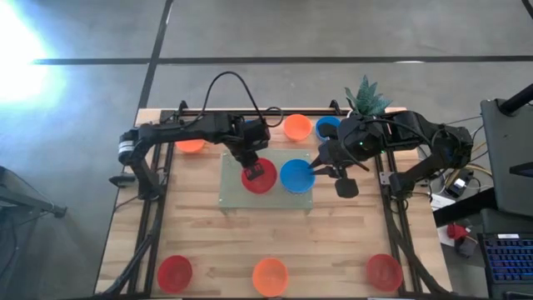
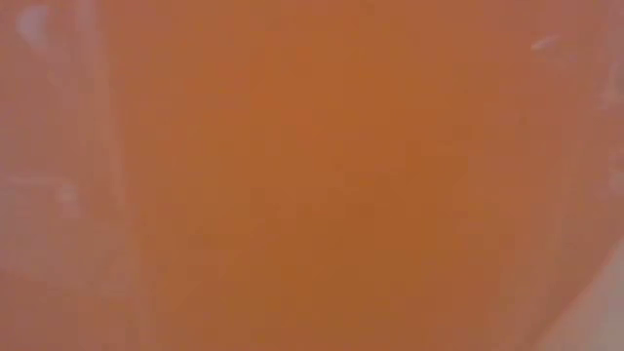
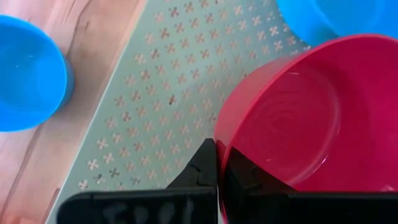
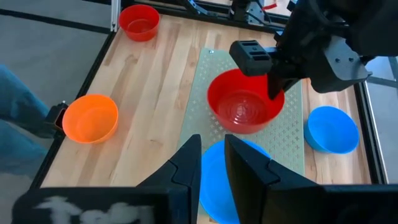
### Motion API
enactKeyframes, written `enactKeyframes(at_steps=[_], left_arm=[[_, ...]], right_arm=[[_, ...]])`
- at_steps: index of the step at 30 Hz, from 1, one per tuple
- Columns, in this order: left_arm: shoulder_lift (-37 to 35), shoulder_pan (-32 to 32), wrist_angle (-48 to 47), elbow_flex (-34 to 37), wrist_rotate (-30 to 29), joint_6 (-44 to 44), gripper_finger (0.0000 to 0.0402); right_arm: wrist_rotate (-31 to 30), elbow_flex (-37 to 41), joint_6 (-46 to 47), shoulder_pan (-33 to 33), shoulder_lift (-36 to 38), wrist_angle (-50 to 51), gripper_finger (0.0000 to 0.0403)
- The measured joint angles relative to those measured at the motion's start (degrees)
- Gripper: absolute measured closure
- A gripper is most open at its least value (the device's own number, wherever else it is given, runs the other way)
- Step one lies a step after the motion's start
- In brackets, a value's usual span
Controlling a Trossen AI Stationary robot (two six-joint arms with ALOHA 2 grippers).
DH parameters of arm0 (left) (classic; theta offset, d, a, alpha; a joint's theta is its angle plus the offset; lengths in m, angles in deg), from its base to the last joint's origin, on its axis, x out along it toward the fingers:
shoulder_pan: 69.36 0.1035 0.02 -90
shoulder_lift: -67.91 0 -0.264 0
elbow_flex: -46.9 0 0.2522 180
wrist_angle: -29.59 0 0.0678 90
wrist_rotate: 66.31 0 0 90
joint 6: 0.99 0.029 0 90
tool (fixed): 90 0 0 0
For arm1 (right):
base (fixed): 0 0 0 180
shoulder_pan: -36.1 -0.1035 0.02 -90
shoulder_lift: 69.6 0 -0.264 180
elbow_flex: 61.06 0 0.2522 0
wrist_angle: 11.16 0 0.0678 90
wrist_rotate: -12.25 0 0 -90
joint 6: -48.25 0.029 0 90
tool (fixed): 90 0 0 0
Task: Pick & Place Mini bowls
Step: Put the top red bowl on the shelf
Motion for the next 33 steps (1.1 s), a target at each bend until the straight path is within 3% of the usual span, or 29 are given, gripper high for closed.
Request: enactKeyframes(at_steps=[27,33], left_arm=[[-0.02,-0.04,1.25,0.07,1.05,-0.76,0.0400],[-0.02,-0.04,1.26,0.07,0.97,-0.62,0.0375]], right_arm=[[0.00,0.00,-0.01,0.00,0.00,0.00,0.0331],[0.00,0.00,-0.01,0.00,0.00,0.00,0.0329]])
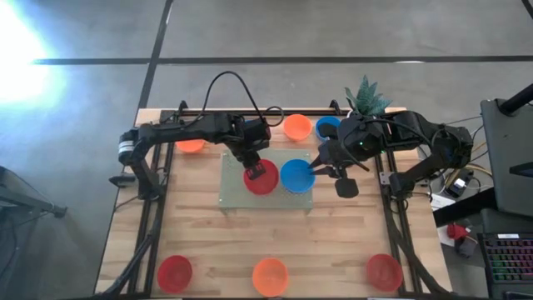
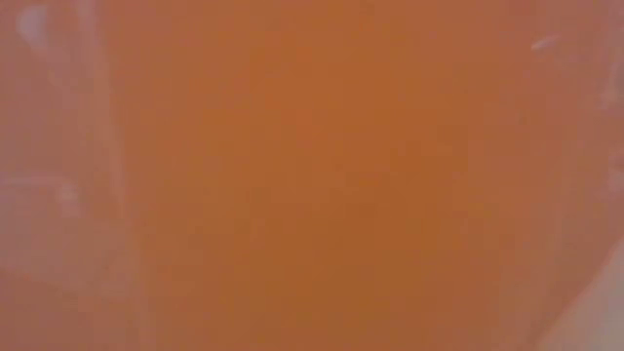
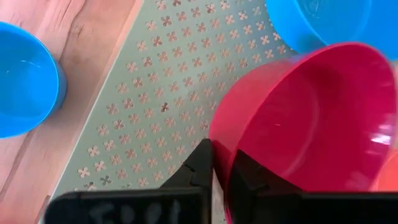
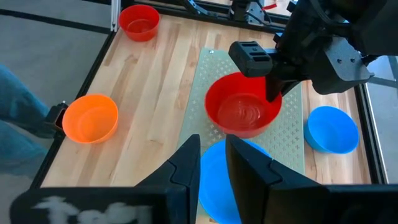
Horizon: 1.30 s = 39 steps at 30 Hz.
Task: Pick & Place Mini bowls
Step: Put the top red bowl on the shelf
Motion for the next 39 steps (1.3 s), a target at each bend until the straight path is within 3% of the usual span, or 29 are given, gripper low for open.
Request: enactKeyframes(at_steps=[7,17,27,39], left_arm=[[0.00,0.04,1.07,0.02,-0.42,0.15,0.0344],[-0.33,0.11,-3.51,-3.95,-0.79,1.77,0.0342],[-0.46,-4.57,-5.80,-4.96,4.09,22.55,0.0342],[-0.46,-5.27,2.94,1.14,2.32,23.57,0.0342]], right_arm=[[0.00,0.00,-0.21,0.00,0.00,0.02,0.0337],[0.00,0.00,0.02,-0.01,0.00,0.04,0.0328],[0.00,0.00,0.02,0.00,0.00,0.04,0.0337],[0.00,0.00,0.00,-0.02,0.00,0.04,0.0328]])
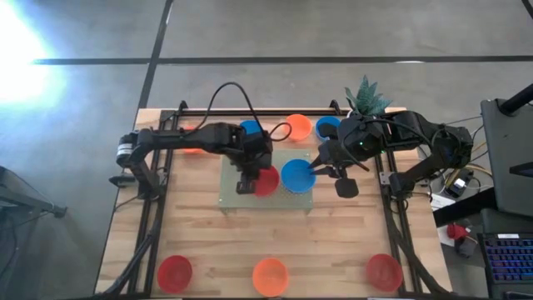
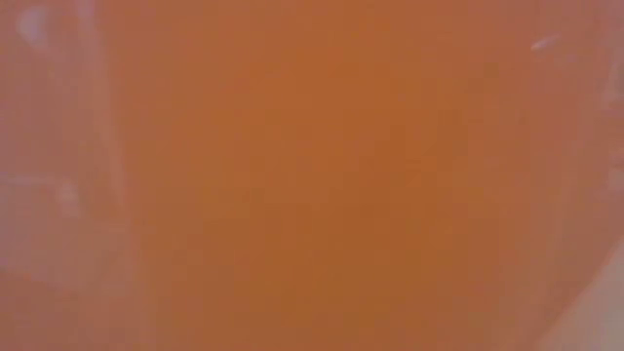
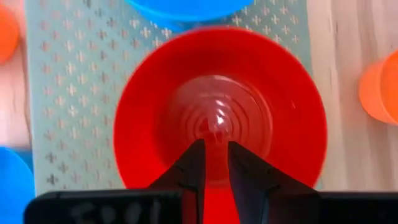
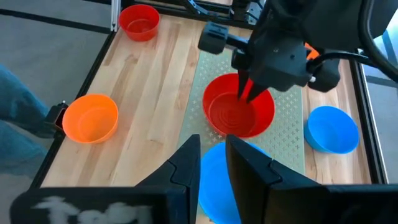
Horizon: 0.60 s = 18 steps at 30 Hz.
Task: Pick & Place Mini bowls
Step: Put the top red bowl on the shelf
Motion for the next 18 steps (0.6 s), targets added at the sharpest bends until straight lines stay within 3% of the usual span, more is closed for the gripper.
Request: enactKeyframes(at_steps=[18], left_arm=[[-0.02,0.07,8.73,2.84,-7.30,0.82,0.0342]], right_arm=[[0.00,0.00,0.00,0.01,0.00,-0.02,0.0329]])
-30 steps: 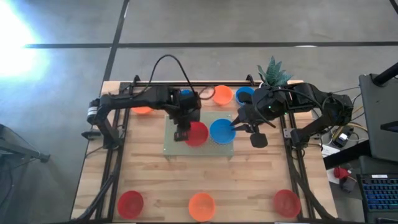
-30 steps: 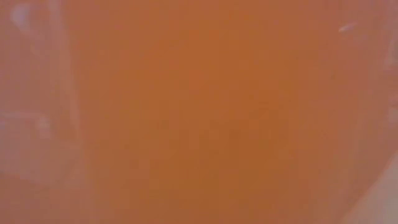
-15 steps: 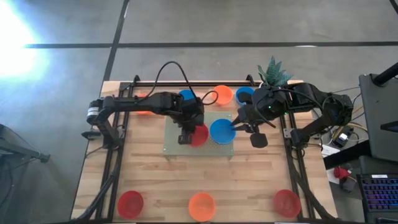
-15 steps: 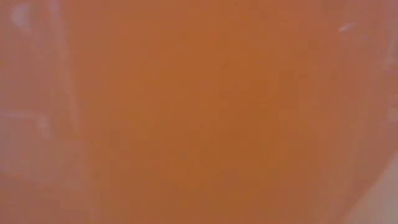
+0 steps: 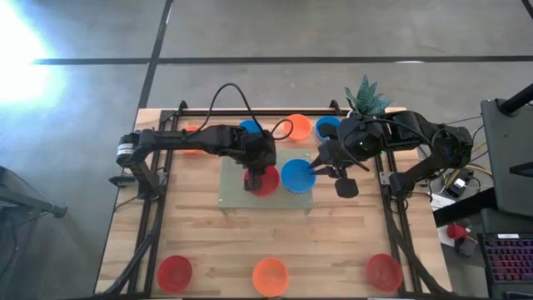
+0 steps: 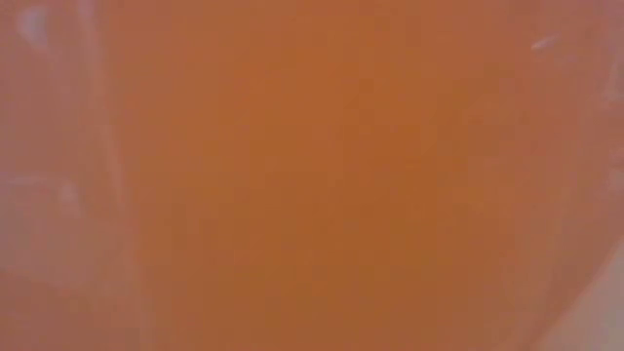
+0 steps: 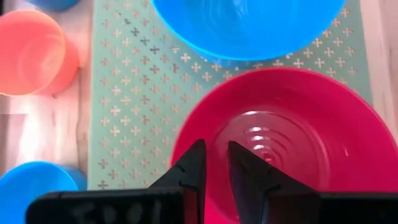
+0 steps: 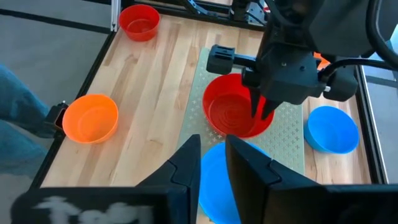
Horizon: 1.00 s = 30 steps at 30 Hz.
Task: Pick & Place Mini bowls
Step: Put the top red bowl on the shelf
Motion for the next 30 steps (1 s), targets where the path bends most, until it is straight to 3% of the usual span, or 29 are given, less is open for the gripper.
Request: enactKeyframes(at_steps=[11,22,30], left_arm=[[-0.11,0.02,0.76,-0.14,-2.10,-0.02,0.0342],[-1.97,0.00,-0.24,-1.14,1.50,-0.07,0.0342],[-1.60,-0.04,-0.01,2.16,3.39,-0.15,0.0342]], right_arm=[[0.00,0.00,0.24,0.01,0.02,0.00,0.0337],[-0.02,0.00,0.44,-0.01,0.02,0.00,0.0328],[0.00,0.00,0.26,0.01,0.02,0.00,0.0335]])
